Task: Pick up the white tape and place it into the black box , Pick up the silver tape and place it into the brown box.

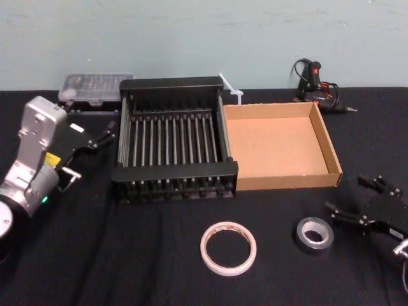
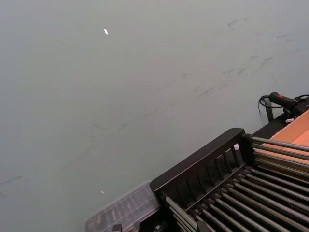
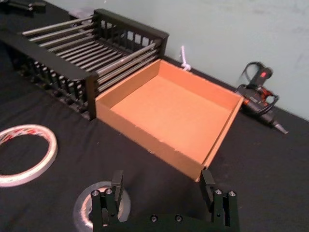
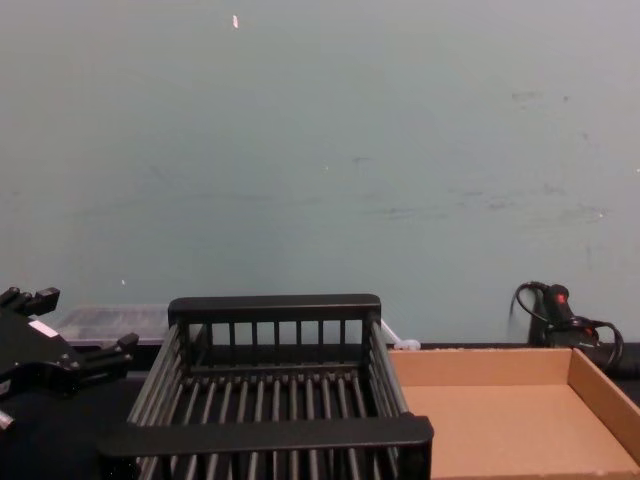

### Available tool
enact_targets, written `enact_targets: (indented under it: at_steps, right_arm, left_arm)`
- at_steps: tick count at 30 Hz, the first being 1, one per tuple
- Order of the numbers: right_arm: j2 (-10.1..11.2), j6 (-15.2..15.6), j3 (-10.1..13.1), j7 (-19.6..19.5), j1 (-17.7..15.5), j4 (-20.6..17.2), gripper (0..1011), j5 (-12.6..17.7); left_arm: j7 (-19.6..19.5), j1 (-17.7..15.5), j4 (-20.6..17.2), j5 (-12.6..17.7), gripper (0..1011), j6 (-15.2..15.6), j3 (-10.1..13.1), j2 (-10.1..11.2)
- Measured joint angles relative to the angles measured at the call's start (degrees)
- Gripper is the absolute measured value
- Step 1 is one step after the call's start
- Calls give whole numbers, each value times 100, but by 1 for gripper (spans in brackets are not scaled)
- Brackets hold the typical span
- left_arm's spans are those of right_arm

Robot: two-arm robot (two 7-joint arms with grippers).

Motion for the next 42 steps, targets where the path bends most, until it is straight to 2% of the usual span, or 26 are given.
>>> enact_targets:
  at_steps: [7,17,31,42]
  right_arm:
    - [-62,198,28,182,-55,8,1002,38]
    - [-258,608,69,348,6,100,1002,117]
    - [-457,826,-40,536,160,280,1002,-130]
    - [-567,972,-49,626,261,412,1002,-207]
  left_arm:
    - [1,0,0,0,1001,0,0,0]
    - [0,0,0,0,1001,0,0,0]
    - [0,0,0,0,1001,0,0,0]
    - [0,0,0,0,1001,0,0,0]
